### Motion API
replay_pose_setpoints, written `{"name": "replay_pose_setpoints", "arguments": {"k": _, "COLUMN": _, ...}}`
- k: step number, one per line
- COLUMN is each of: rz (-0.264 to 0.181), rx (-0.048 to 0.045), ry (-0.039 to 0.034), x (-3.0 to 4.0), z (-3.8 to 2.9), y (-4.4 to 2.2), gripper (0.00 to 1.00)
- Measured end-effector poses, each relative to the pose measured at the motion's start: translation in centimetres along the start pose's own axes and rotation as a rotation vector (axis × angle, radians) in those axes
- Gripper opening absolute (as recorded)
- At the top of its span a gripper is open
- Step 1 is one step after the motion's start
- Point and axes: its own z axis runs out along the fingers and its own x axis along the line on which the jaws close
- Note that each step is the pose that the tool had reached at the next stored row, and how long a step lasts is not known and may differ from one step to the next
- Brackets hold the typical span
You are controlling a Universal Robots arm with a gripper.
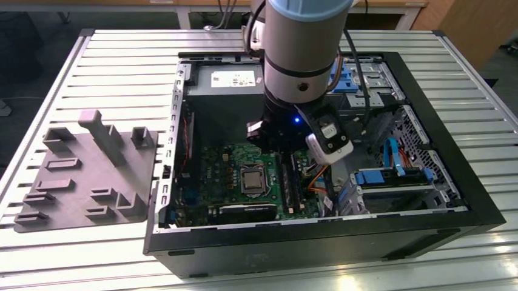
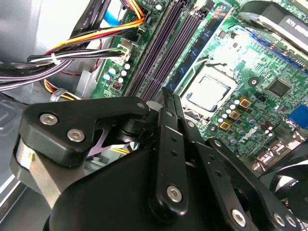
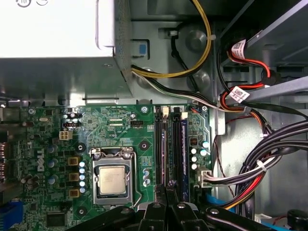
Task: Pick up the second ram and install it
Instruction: 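Insert the second ram into the second slot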
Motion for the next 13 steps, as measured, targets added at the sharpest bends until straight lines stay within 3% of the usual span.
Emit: {"name": "replay_pose_setpoints", "arguments": {"k": 13, "rz": 0.000, "rx": 0.0001, "ry": 0.0000, "x": -0.25, "z": 0.35, "y": -0.01, "gripper": 0.12}}
